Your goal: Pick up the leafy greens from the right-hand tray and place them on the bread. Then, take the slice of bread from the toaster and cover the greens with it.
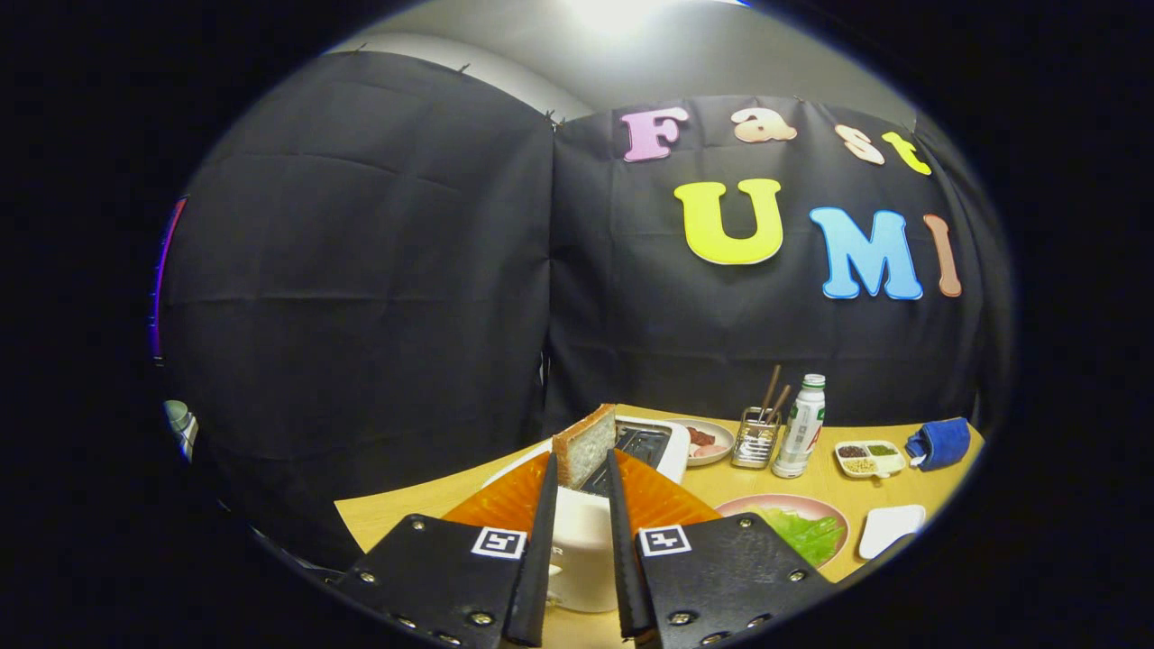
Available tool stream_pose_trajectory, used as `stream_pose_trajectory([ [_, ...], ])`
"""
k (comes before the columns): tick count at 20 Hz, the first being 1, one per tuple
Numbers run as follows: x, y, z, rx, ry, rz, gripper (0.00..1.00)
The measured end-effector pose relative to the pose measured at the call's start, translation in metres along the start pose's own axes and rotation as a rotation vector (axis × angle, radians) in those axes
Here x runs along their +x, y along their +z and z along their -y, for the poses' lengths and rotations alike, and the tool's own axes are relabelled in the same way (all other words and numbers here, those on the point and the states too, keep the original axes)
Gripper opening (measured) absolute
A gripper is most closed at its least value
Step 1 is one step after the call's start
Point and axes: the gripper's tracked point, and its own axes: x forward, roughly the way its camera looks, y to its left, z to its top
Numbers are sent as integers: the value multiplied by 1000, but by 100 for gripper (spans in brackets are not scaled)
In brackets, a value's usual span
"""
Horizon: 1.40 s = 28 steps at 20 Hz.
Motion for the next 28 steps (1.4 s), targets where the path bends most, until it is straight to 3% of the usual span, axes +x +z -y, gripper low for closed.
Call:
stream_pose_trajectory([
  [20, 71, -10, 5, -19, -221, -23, 31],
  [22, 71, -10, 5, -17, -198, -35, 15],
  [28, 72, -11, 5, -23, -167, -33, 6],
])
